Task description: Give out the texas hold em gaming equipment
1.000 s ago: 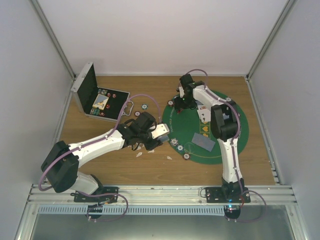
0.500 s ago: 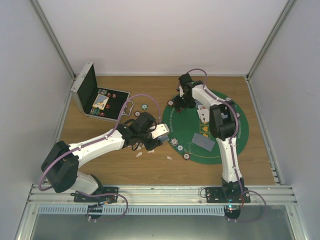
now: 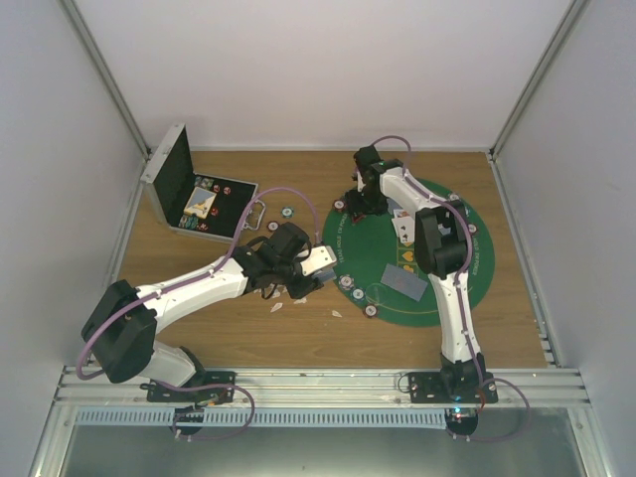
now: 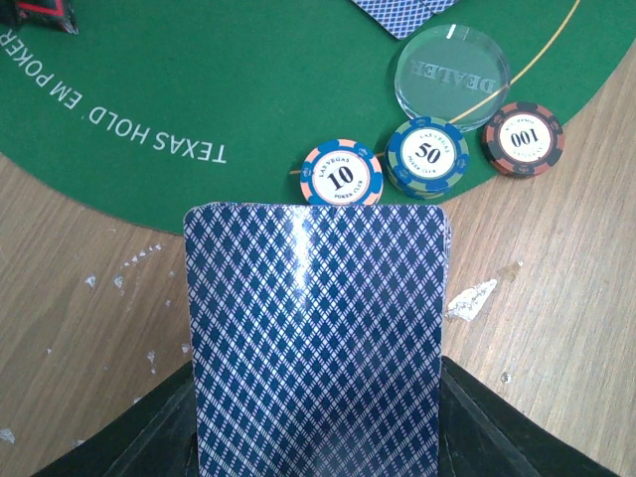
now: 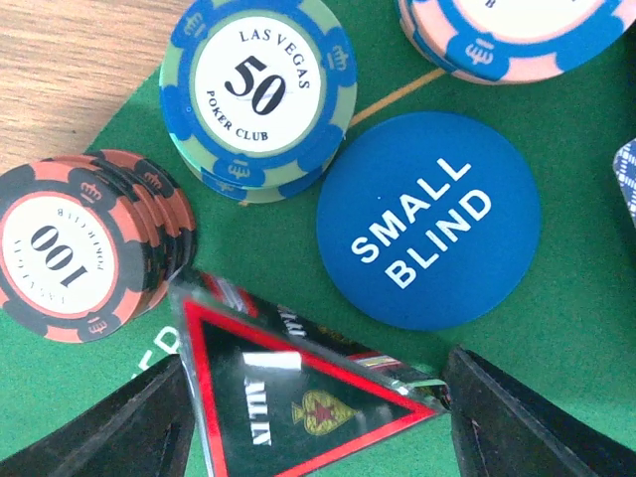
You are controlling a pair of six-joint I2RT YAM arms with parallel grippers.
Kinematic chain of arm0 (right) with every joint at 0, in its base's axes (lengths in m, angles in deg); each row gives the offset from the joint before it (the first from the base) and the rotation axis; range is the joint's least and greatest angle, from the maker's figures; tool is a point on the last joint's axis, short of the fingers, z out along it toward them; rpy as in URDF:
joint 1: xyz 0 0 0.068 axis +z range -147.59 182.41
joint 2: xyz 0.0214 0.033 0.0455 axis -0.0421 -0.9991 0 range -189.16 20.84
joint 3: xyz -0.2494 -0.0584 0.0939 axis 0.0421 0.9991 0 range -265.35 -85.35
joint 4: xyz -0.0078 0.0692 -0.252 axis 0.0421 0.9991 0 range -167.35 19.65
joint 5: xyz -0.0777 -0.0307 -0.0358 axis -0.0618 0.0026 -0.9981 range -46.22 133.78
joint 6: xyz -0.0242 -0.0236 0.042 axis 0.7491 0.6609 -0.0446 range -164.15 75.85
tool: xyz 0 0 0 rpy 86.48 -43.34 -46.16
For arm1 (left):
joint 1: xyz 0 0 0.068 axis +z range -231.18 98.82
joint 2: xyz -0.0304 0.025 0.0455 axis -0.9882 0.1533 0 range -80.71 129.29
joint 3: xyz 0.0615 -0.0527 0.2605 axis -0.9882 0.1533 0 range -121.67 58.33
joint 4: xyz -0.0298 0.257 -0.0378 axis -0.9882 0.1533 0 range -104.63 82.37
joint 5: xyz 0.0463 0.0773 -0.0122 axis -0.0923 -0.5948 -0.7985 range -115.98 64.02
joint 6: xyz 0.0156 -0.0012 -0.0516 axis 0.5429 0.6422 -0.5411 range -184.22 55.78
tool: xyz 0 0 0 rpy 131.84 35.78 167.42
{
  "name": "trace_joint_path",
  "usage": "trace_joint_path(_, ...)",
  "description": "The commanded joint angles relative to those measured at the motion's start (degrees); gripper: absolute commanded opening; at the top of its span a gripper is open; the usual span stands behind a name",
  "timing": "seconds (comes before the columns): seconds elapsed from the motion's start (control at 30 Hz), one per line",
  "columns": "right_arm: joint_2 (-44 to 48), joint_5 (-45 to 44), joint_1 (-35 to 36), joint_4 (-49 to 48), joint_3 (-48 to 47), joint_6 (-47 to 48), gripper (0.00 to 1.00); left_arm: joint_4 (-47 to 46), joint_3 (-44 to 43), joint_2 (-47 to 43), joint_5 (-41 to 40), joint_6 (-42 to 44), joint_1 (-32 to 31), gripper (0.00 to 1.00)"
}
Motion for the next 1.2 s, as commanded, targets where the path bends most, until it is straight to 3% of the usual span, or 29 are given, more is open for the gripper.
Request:
trace_joint_path(0.0, -1.75, 0.6, -0.37, 1.6, -0.9, -0.03, 0.72, -2.47, 0.37, -1.32, -0.23, 0.16, 0.39, 0.55)
trace_joint_path(0.27, 6.45, 6.76, -0.72, -0.22, 3.83, 1.3, 0.79, -2.39, 0.56, -1.77, -0.33, 0.12, 0.39, 0.55)
trace_joint_path(0.47, 22.89, 14.16, -2.8, -6.0, 20.55, 1.99, 0.83, -2.7, 0.67, -1.87, 0.27, 0.23, 0.39, 0.55)
trace_joint_path(0.7, 38.48, 29.01, 1.66, -12.3, 37.61, 3.44, 0.85, -2.78, 0.68, -2.02, 0.49, 0.24, 0.39, 0.55)
trace_joint_path(1.17, 39.68, 39.08, 10.03, -15.7, 46.85, 4.62, 0.84, -2.71, 0.58, -2.0, 0.83, 0.19, 0.39, 0.55)
